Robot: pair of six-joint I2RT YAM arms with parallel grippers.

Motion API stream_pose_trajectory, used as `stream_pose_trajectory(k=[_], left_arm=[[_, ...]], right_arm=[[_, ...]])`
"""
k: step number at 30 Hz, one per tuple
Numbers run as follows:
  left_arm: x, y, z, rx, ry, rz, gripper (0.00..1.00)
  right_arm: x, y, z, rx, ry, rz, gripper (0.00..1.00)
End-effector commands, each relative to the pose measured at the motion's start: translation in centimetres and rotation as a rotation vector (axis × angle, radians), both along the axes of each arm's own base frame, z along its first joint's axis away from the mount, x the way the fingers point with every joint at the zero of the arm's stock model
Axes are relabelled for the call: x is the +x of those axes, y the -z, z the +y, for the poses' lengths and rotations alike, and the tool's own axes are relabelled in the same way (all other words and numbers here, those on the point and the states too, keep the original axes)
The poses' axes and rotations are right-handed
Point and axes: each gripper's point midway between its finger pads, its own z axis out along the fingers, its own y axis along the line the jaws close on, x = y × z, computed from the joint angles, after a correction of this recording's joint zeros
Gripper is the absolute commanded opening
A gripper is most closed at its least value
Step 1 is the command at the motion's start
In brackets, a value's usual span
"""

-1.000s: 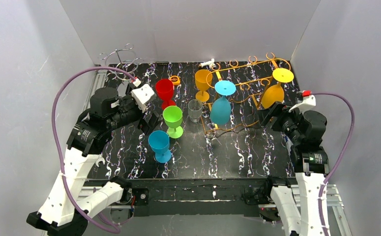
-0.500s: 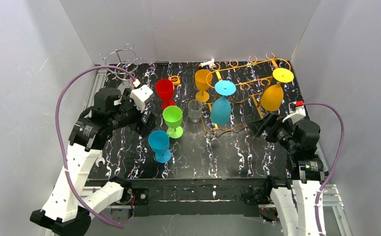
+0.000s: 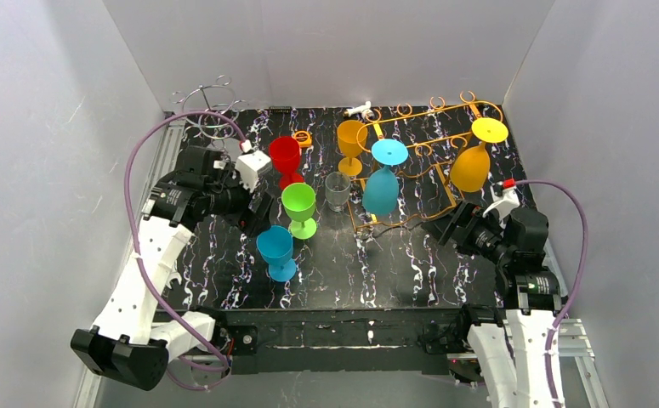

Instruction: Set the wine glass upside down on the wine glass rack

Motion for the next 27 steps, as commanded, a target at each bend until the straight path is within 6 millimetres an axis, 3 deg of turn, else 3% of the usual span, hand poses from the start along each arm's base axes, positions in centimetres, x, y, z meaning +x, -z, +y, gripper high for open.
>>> stream_pose_trajectory(k=[1,4,8,12,16,23,27], left_arm=[[-2.0,1.8,-0.6,-0.021,0.065,0.089,0.88],[-2.0,2.7,-0.5,-0.009,0.075,0.101,0.87],[-2.3,3.2,-0.7,-0.016,0.098,0.111,0.87],[-2.4,4.0,-0.9,-0.025,0.103,0.137,0.84],[-2.9,5.2,-1.2,-0.037,0.116,0.176,0.82],[-3.8,6.7,-1.0,-0.031,0.141,0.190,0.75],[-4.0,6.9,-1.2,-0.042,0.163,0.171,0.62]], right_arm=[[-0.4,1.5,0.1,-0.025,-0.024,0.047,0.98],[-0.1,2.9,0.0,-0.032,-0.022,0.076,0.98],[0.9,3.1,-0.3,-0.053,-0.006,0.092,0.98],[1.3,4.1,1.2,-0.028,-0.040,0.103,0.94],[0.9,5.9,3.8,-0.082,-0.073,0.121,0.93],[-1.9,8.1,9.9,-0.255,-0.147,0.099,0.91],[-2.7,7.4,10.3,-0.304,-0.143,0.076,0.91]])
